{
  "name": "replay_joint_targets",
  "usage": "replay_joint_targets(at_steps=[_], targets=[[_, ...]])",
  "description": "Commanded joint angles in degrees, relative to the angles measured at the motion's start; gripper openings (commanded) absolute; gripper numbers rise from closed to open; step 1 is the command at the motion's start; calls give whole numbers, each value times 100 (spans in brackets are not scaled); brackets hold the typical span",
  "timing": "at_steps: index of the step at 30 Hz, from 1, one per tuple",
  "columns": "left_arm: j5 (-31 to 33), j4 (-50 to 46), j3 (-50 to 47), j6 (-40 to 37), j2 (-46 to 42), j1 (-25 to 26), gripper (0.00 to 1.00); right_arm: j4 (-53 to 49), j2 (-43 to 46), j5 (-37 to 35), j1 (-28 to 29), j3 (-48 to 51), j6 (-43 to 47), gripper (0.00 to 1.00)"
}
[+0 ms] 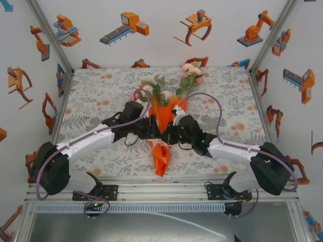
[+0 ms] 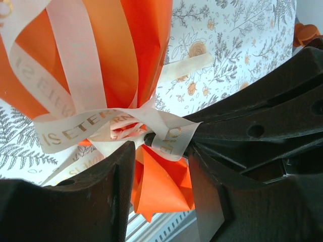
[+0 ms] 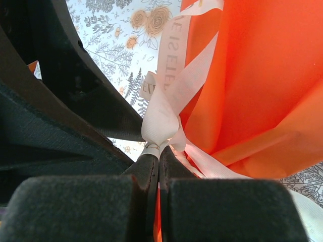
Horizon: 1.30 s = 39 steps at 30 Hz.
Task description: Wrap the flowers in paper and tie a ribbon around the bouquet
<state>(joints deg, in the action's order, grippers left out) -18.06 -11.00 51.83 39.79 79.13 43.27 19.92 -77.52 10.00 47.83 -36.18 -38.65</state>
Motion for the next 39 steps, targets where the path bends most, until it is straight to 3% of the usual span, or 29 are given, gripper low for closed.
replay_joint_targets(at_steps=[1, 4, 13, 25, 39], targets=[[-70, 448, -61, 50, 76, 42, 46, 45, -27, 93, -3, -204, 112, 0], [40, 330, -42, 90, 184, 42, 40, 14, -27, 116, -3, -227, 114, 0], [937, -481, 188, 170, 368, 41, 0, -126, 93, 184, -10, -214, 176, 0], [1453, -362, -159, 322, -340, -107, 0, -942, 506, 214, -3, 124, 682, 4], [1212, -71, -210, 565, 241, -137, 0, -1219, 632, -85, -2, 288, 892, 9]])
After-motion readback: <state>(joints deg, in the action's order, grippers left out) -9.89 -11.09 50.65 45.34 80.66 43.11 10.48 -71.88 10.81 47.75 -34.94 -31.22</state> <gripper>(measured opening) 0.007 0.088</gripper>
